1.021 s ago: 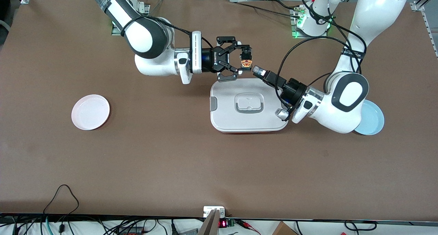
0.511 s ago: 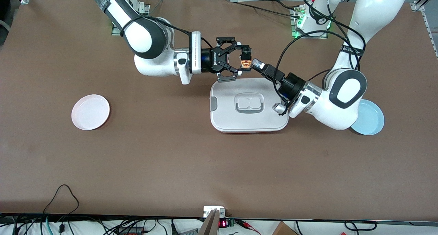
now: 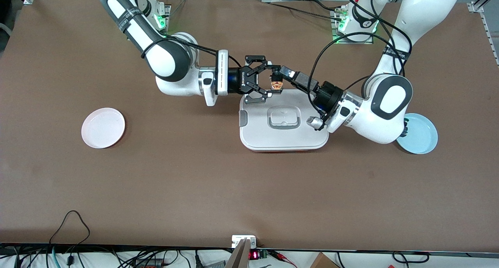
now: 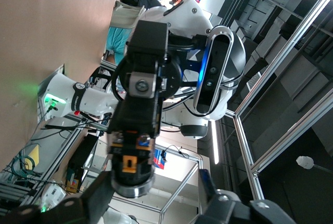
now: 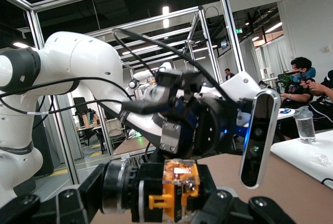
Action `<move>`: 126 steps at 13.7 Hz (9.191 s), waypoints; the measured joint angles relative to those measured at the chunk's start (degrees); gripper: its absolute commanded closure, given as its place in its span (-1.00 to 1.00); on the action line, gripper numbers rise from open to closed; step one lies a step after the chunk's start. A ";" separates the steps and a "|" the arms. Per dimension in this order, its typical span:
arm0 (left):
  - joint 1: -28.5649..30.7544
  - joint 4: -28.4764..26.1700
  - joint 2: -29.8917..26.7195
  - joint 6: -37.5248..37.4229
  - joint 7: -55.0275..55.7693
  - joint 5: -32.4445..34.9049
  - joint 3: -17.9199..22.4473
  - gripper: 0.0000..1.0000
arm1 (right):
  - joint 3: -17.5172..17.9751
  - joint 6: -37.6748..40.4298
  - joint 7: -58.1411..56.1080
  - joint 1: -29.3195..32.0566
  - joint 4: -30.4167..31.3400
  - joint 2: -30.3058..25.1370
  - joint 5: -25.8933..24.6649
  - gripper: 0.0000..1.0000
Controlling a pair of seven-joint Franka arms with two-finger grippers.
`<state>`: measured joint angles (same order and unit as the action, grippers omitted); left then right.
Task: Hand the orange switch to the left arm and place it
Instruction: 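Grasp the orange switch with the left gripper beside the right gripper, then open the right gripper and withdraw it while the left gripper holds the switch, then carry the switch with the left gripper to the light-blue plate, then lower the switch onto the light-blue plate and open the left gripper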
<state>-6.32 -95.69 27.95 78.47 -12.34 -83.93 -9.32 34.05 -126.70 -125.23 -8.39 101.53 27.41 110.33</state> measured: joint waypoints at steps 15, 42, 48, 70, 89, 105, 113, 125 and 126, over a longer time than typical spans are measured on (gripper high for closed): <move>0.10 -0.24 0.00 3.57 -3.44 -0.05 -0.30 0.64 | 0.02 -0.99 -0.02 -0.30 -0.13 0.02 3.34 1.00; 0.19 -0.24 0.00 3.63 -3.50 -0.05 -0.28 0.96 | -0.01 -1.04 -1.31 -0.17 -0.27 0.00 3.35 -1.00; 0.37 -0.21 0.00 4.48 -3.51 -0.05 -0.17 0.96 | -0.33 2.67 -0.86 5.90 -2.05 -1.21 -4.31 -1.00; -1.57 17.16 0.99 -9.96 -14.35 44.62 -5.35 0.94 | -0.19 61.68 39.93 47.76 -24.19 -8.73 -86.82 -1.00; -1.00 7.74 -0.18 5.56 -41.58 107.50 -5.59 0.87 | 1.26 57.37 96.06 40.43 -25.75 -19.91 -114.45 -1.00; 23.12 -4.19 3.75 26.20 -61.11 123.74 -5.13 0.91 | -4.19 49.03 106.48 32.95 -16.47 -26.36 -114.21 -1.00; 29.51 -9.05 5.50 41.31 -61.29 128.04 -5.09 0.92 | -36.19 38.25 106.41 3.54 -3.84 -26.86 -113.94 -1.00; 31.12 -9.18 8.07 43.96 -62.12 129.09 -5.24 -1.00 | -36.59 35.85 110.33 2.43 -1.49 -28.75 -111.55 -1.00; 31.12 -9.17 8.07 44.00 -62.39 129.09 -5.26 -1.00 | -36.59 35.82 110.53 2.23 -1.49 -28.75 -111.55 -1.00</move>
<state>24.79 -104.86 36.02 122.47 -74.73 45.16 -14.57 -2.53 -90.88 -14.70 -6.16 100.04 -1.34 -1.22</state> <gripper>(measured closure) 0.379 0.000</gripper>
